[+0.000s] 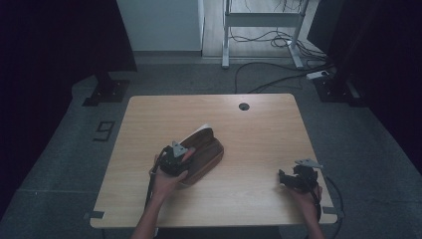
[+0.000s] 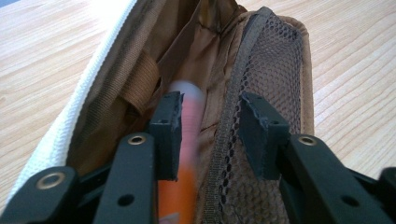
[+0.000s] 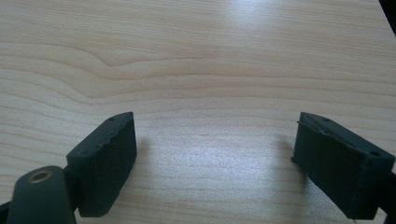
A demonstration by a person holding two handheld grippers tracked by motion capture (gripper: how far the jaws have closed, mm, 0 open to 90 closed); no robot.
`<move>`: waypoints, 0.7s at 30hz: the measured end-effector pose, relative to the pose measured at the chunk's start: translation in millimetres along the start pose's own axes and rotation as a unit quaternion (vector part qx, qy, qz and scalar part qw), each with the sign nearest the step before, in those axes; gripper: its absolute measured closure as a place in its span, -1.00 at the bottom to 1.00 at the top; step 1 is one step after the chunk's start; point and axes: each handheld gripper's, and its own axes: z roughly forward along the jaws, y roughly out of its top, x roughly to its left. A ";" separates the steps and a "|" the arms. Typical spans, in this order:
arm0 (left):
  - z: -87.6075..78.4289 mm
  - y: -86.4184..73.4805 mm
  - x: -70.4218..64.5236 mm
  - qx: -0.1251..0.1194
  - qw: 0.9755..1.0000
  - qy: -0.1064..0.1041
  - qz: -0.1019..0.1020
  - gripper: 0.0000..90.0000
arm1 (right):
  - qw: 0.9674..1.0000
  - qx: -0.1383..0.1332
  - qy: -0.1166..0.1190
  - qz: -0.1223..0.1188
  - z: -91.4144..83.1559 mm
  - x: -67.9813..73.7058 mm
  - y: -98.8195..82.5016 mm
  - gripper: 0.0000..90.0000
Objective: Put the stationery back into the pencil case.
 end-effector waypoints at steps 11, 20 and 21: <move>-16.1 -4.1 -4.3 -0.029 1.000 -0.008 -0.002 0.21 | 1.000 0.000 0.000 0.000 0.0 0.0 0.0 -0.71; -32.0 -9.7 -5.6 -0.052 0.998 -0.036 -0.024 0.08 | 1.000 0.000 0.000 0.000 0.0 0.1 0.0 -0.71; -33.7 -10.9 -6.0 -0.053 0.997 -0.040 -0.024 0.06 | 1.000 0.000 0.000 0.000 0.0 0.0 0.0 -0.71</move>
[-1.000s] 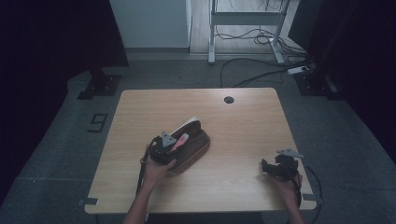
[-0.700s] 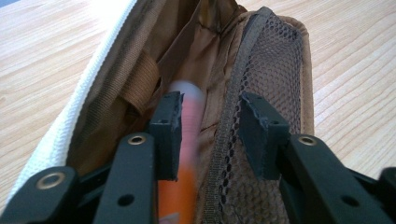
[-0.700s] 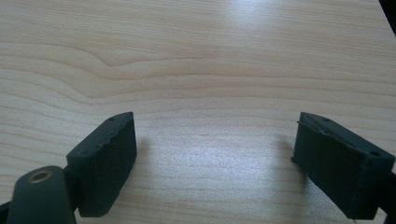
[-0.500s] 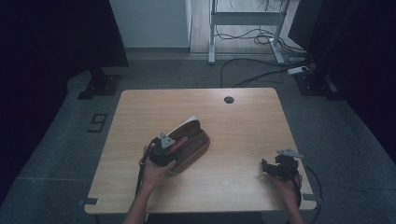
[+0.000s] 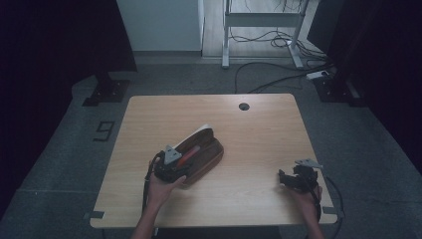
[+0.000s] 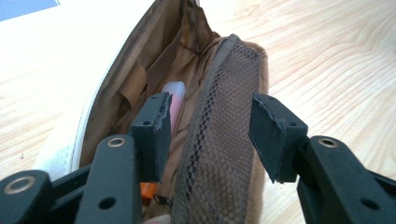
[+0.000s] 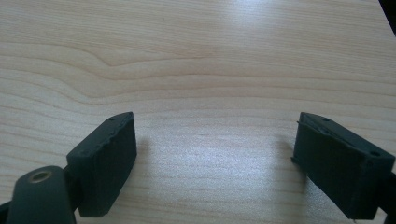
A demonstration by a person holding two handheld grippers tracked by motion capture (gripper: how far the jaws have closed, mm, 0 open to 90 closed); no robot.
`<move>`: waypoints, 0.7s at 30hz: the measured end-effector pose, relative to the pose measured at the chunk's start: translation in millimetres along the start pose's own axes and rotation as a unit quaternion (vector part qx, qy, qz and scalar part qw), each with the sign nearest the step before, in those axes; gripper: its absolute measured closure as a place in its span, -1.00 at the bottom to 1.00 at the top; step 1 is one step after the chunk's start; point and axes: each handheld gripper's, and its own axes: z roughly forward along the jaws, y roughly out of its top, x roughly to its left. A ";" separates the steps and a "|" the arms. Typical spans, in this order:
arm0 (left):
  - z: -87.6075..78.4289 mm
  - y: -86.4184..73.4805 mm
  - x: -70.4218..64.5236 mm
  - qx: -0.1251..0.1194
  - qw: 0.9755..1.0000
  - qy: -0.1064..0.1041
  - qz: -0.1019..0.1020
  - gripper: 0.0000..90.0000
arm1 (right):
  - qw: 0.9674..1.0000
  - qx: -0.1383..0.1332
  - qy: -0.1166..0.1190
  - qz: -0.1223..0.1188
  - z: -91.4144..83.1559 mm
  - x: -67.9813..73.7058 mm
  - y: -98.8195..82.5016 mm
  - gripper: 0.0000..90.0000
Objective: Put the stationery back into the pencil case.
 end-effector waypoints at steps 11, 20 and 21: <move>-14.1 -22.1 0.2 -0.010 0.999 -0.013 -0.030 -0.09 | 1.000 0.000 0.000 0.000 0.0 0.0 0.0 -0.71; -29.7 -46.4 10.3 -0.022 0.998 -0.005 -0.062 -0.11 | 1.000 0.000 0.000 0.000 0.0 0.0 0.0 -0.71; -30.8 -48.9 11.2 -0.023 0.998 -0.003 -0.064 -0.11 | 1.000 0.000 0.000 0.000 0.0 0.0 0.0 -0.71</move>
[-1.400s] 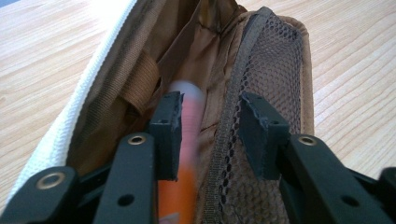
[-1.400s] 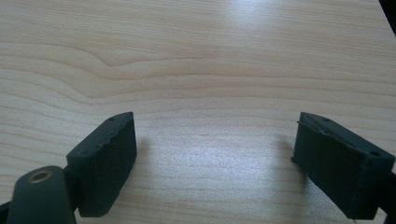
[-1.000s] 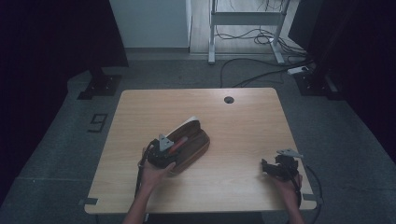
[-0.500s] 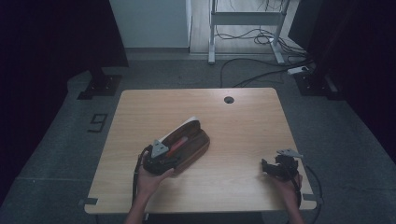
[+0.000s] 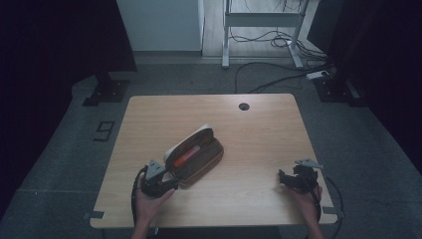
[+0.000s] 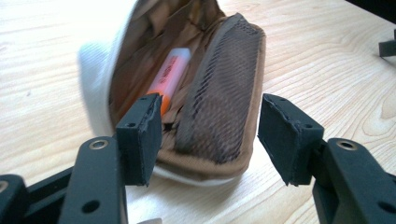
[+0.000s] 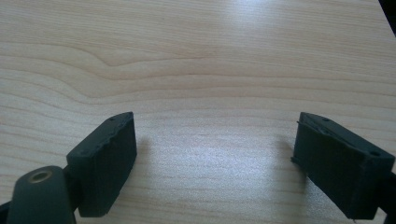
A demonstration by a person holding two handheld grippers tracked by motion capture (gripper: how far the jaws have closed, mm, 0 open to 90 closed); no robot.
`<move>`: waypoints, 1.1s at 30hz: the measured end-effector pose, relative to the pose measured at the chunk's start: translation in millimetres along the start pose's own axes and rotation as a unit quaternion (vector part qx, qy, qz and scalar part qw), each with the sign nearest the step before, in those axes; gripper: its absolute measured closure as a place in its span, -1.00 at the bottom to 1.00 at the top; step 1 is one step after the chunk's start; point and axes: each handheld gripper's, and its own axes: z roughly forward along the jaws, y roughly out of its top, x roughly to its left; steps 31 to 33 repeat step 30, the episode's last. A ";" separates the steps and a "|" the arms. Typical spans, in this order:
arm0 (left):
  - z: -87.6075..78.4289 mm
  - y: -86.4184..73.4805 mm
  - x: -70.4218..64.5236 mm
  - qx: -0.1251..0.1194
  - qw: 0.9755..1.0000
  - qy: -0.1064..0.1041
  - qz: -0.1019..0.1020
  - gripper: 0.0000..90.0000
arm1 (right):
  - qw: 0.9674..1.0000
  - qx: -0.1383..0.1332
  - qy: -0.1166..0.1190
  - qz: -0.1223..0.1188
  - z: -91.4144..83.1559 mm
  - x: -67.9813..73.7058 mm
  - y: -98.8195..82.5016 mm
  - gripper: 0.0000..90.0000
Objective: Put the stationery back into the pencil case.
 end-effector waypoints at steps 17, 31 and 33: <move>-20.7 -47.8 28.5 0.013 0.998 0.032 -0.044 -0.11 | 1.000 0.000 -0.001 0.000 0.0 0.1 0.0 -0.71; -13.5 -50.0 28.3 0.018 0.999 0.026 -0.041 -0.11 | 1.000 0.000 -0.001 0.000 0.0 0.1 0.0 -0.71; -13.5 -50.0 28.3 0.018 0.999 0.026 -0.041 -0.11 | 1.000 0.000 -0.001 0.000 0.0 0.1 0.0 -0.71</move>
